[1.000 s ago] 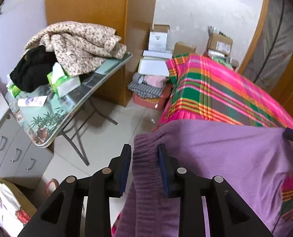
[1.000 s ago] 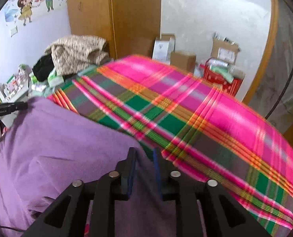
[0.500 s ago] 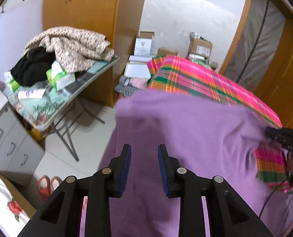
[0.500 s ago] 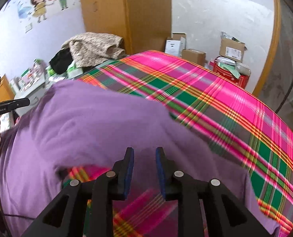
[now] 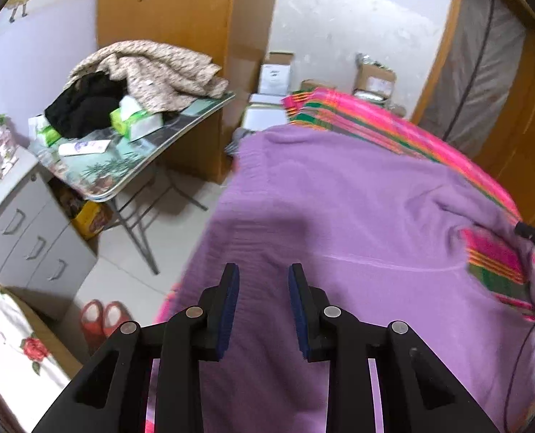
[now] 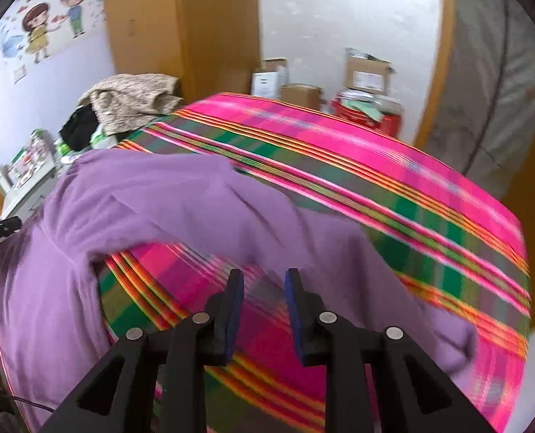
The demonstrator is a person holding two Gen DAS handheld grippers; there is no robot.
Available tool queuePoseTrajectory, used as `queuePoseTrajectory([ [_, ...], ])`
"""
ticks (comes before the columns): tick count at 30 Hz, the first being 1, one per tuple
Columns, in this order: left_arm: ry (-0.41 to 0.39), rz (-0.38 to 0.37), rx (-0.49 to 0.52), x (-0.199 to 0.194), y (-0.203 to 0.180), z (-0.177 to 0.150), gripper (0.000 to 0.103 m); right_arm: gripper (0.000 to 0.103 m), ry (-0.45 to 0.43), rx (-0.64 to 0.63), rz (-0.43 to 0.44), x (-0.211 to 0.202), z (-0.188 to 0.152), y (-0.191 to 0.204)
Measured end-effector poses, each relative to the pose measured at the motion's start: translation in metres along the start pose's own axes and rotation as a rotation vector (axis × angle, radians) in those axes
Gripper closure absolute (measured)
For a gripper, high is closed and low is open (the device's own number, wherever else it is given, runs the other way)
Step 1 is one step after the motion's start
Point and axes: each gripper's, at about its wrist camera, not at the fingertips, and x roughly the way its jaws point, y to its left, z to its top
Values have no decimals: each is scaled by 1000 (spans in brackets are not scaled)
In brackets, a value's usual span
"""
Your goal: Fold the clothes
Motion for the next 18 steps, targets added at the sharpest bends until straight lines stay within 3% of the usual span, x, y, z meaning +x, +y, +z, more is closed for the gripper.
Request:
queuePoseTrajectory([
  [13, -16, -261, 170, -13, -134, -22, 74, 67, -4, 138, -134, -56, -92, -48],
  [18, 17, -300, 227, -8, -174, -38, 74, 67, 2, 160, -159, -62, -111, -51],
])
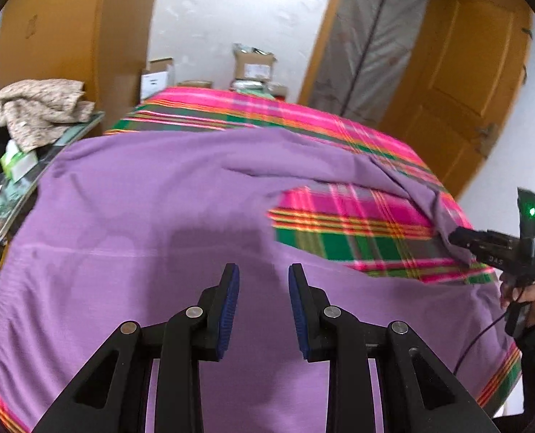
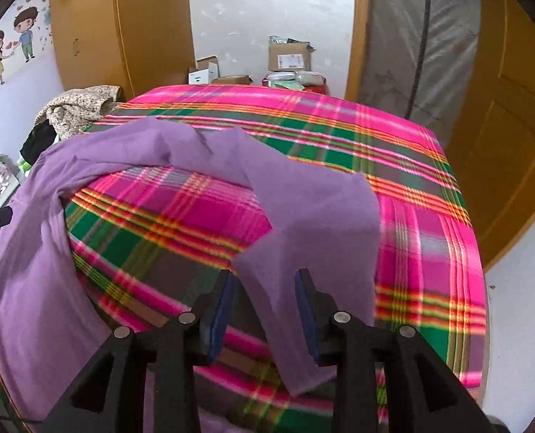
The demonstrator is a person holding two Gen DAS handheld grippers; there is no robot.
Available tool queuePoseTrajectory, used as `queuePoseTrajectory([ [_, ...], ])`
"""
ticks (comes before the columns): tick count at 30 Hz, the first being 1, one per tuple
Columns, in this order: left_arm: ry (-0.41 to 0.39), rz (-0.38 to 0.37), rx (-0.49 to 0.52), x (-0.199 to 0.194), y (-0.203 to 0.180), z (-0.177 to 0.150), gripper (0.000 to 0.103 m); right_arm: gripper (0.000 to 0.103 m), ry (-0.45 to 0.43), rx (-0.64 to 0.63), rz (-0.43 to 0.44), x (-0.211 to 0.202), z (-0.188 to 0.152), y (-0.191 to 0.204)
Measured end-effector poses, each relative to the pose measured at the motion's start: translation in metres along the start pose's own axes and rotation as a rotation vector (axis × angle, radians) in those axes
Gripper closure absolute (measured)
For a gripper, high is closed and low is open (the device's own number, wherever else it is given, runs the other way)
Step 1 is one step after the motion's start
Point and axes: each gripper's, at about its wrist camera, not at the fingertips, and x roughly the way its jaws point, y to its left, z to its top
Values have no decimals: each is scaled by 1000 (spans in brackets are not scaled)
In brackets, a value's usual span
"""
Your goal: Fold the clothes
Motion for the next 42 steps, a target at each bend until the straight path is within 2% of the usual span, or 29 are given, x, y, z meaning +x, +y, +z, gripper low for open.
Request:
queuePoseTrajectory([
  [4, 29, 22, 41, 16, -22, -5, 74, 67, 5, 9, 10, 2, -5, 0],
  [14, 90, 85, 56, 48, -39, -16, 74, 65, 28, -32, 1, 19, -9, 7],
  [15, 87, 91, 63, 49, -40, -16, 74, 72, 24, -27, -8, 19, -9, 5],
  [16, 84, 97, 70, 49, -41, -16, 73, 89, 18, -17, -27, 19, -9, 3],
  [19, 76, 82, 77, 48, -42, -17, 63, 94, -10, 27, -16, 16, -7, -7],
  [25, 74, 66, 82, 48, -43, -17, 58, 94, -117, 114, -2, -9, 12, -39],
  [32, 79, 61, 99, 50, -46, -17, 51, 94, -239, 289, -59, -33, 47, -114],
  [38, 81, 52, 102, 50, -46, -17, 49, 92, -206, 465, -145, -27, 43, -167],
  [40, 80, 47, 98, 50, -45, -17, 49, 82, -192, 489, -161, -25, 35, -173],
  [42, 81, 46, 98, 51, -46, -17, 48, 77, -190, 478, -146, -25, 27, -171],
])
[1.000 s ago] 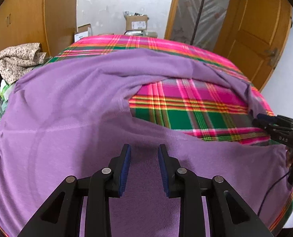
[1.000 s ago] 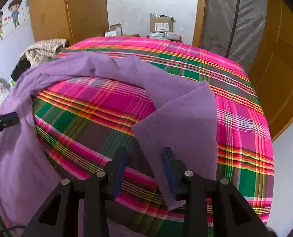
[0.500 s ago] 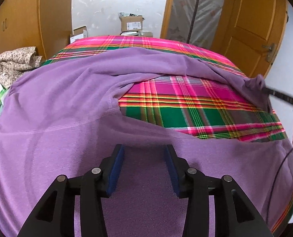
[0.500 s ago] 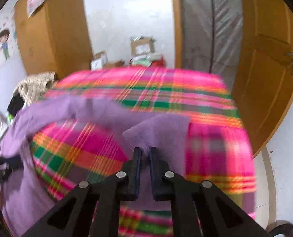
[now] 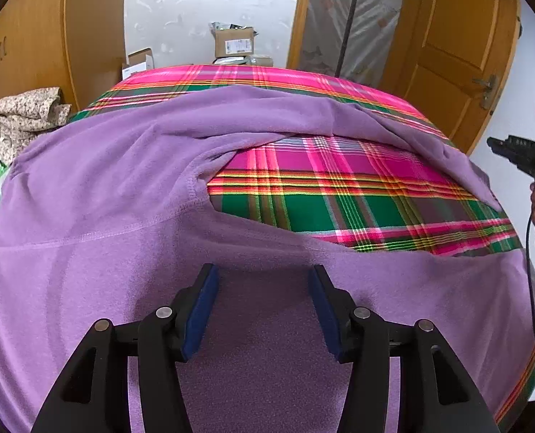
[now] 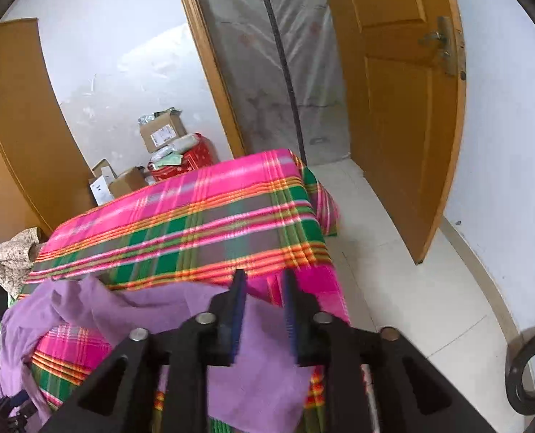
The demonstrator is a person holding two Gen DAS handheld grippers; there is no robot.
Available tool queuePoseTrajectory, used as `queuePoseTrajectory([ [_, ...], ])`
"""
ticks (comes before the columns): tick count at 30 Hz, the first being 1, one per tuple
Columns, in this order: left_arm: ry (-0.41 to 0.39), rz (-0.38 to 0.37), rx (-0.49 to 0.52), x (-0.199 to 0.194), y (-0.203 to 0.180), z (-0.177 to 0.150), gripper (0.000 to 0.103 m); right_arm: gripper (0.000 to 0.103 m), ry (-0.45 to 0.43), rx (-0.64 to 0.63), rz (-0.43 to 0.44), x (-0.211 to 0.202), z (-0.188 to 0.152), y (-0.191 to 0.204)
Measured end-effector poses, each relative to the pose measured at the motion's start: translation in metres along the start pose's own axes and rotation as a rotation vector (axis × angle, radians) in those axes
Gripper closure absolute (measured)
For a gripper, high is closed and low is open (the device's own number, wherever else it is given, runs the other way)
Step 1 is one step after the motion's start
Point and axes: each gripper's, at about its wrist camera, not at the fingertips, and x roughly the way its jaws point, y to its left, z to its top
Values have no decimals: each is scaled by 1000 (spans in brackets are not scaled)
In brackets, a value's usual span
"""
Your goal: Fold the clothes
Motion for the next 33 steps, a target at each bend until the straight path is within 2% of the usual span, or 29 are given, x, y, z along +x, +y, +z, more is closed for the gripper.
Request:
queuePoseTrajectory([
  [4, 1, -3, 3, 0, 0, 0, 46, 68, 17, -122, 68, -8, -19, 14],
  [8, 0, -9, 0, 0, 0, 0, 46, 68, 84, -314, 125, -11, -51, 45],
  [12, 0, -12, -1, 0, 0, 0, 46, 68, 177, -442, 123, -5, -80, 53],
  [17, 2, -11, 4, 0, -1, 0, 44, 67, 229, -405, 72, 3, -83, 35],
  [22, 5, -7, 17, 1, -3, 0, 41, 68, 228, -424, 66, 2, -84, 37],
  [23, 6, -4, 21, 1, -4, 0, 41, 71, 226, -426, 54, 3, -83, 37],
  [24, 7, -2, 24, 1, -4, 0, 40, 88, 222, -420, 40, 4, -81, 37],
  [25, 8, 1, 26, 1, -5, 0, 40, 99, 220, -407, 38, 4, -79, 36],
  [29, 9, 4, 30, 1, -5, -1, 40, 100, 185, -375, 69, -2, -70, 34],
  [33, 10, 9, 35, 2, -6, 0, 40, 100, 127, -355, 198, -20, -47, 40],
])
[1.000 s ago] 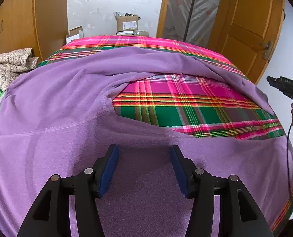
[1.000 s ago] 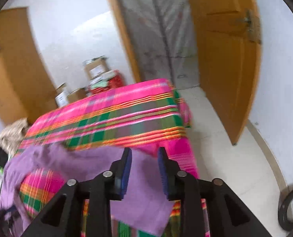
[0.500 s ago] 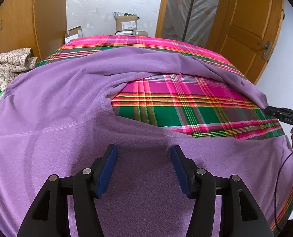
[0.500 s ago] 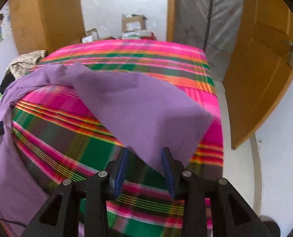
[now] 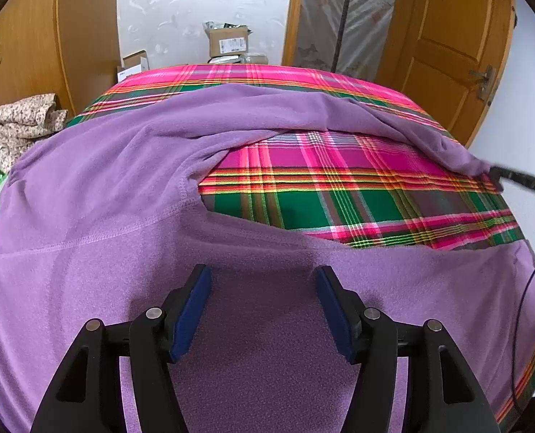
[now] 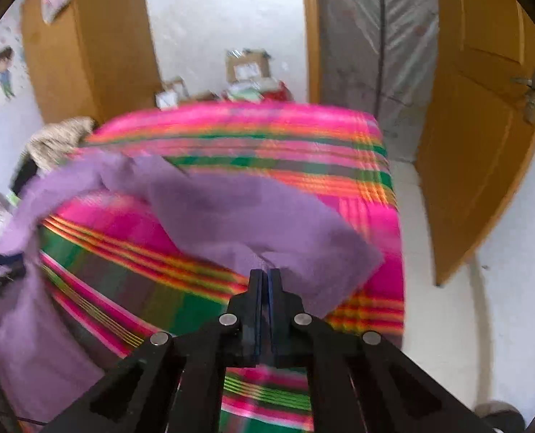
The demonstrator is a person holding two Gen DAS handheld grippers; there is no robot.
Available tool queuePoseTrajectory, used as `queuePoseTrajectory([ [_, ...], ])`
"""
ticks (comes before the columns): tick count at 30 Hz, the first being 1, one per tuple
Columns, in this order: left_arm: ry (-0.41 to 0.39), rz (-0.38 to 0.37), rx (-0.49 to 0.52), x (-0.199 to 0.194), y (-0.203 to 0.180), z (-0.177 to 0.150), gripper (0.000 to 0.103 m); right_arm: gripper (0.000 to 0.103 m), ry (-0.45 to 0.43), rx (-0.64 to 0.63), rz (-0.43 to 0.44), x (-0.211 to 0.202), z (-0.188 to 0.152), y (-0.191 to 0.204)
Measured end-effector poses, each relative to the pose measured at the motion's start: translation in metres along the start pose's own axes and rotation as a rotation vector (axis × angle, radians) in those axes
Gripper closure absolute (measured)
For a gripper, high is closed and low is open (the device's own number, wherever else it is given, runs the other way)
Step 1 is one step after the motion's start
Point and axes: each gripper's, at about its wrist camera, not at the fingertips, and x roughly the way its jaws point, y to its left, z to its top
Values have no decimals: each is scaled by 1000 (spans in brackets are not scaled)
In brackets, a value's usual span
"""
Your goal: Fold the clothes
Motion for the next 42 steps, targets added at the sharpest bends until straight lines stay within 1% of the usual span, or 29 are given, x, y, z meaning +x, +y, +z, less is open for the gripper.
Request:
queuePoseTrajectory([
  [2, 1, 2, 4, 0, -1, 0, 39, 100, -50, 0, 45, -9, 15, 1],
  [5, 2, 5, 9, 1, -2, 0, 38, 100, -129, 24, 65, -21, 39, -5],
  [8, 3, 6, 13, 1, -2, 0, 38, 100, -197, 87, 38, -25, 62, -22],
  [11, 4, 9, 17, 0, -3, -1, 37, 100, -228, 208, -7, -17, 79, -51],
  [13, 5, 13, 20, 1, -4, -1, 37, 100, -222, 291, -41, -9, 85, -71],
  [15, 6, 19, 24, 1, -5, 0, 37, 100, -203, 351, -56, 3, 91, -87],
  [18, 7, 26, 29, 1, -6, 0, 37, 100, -157, 390, -87, 26, 97, -102],
  [20, 7, 28, 28, 1, -6, 0, 37, 98, -122, 403, -107, 44, 100, -110],
  [21, 6, 27, 26, 1, -5, 0, 37, 95, -105, 412, -114, 52, 100, -113],
  [22, 5, 26, 23, 1, -5, 0, 37, 88, -95, 423, -114, 59, 98, -116],
  [24, 0, 21, 11, 0, -4, 0, 37, 81, -100, 435, -102, 63, 92, -119],
  [26, -5, 15, 0, 0, -3, 1, 37, 77, -121, 426, -94, 60, 84, -119],
  [28, -13, 11, -11, 0, -1, 3, 37, 68, -136, 421, -90, 55, 77, -120],
  [31, -23, 12, -16, -1, 0, 5, 37, 61, -149, 431, -81, 47, 63, -128],
  [33, -18, 4, -15, 1, -3, 4, 37, 60, -134, 436, -67, 47, 55, -133],
  [36, -7, 7, -4, 4, -6, 4, 37, 60, -120, 428, -68, 51, 46, -137],
  [39, -6, 1, -7, 5, -6, 5, 37, 60, -170, 487, -62, 46, 41, -147],
  [42, -5, 3, -7, 4, -5, 4, 37, 60, -209, 542, -63, 41, 46, -157],
])
